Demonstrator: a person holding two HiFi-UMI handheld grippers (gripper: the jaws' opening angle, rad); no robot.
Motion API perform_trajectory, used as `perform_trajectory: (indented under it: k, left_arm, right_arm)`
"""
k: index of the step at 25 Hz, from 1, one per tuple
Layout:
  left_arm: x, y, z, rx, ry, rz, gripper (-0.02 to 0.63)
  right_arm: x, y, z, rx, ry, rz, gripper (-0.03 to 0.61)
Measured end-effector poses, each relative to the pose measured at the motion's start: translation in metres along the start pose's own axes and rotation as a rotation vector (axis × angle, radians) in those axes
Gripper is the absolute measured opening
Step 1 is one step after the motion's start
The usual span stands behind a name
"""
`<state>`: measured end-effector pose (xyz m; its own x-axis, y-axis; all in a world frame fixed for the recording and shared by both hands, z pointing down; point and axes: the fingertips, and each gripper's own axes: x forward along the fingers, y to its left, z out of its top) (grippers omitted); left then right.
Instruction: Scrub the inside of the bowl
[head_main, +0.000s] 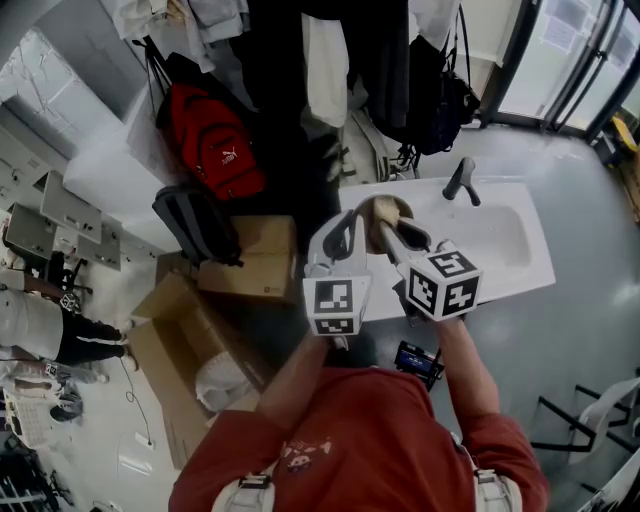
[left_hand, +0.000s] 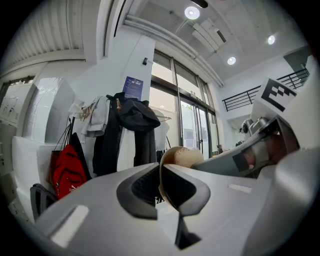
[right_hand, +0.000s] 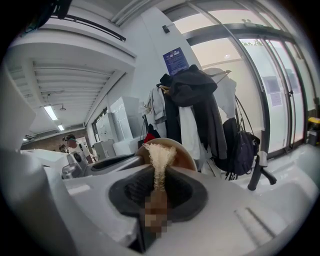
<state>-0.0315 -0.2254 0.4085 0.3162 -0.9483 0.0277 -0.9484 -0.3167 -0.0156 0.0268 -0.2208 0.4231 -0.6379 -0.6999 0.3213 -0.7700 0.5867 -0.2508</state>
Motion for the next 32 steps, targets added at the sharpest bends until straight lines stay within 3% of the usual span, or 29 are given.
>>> perform_trajectory:
  k: [6, 16, 25, 32]
  left_arm:
    - [0.003, 0.005, -0.007, 0.002, 0.023, 0.017, 0.025]
    - [0.006, 0.01, -0.018, -0.023, 0.044, 0.029, 0.025]
    - [0.007, 0.011, -0.021, -0.031, 0.051, 0.032, 0.025]
    - [0.006, 0.014, -0.025, -0.047, 0.063, 0.04, 0.025]
  right_arm:
    - [-0.009, 0.007, 0.011, -0.006, -0.034, 0.014, 0.052]
    - [-0.034, 0.007, 0.048, -0.025, -0.199, -0.023, 0.052]
    - [-0.076, 0.009, 0.081, -0.22, -0.549, -0.168, 0.052]
    - [-0.079, 0.005, 0.079, -0.199, -0.569, -0.165, 0.052]
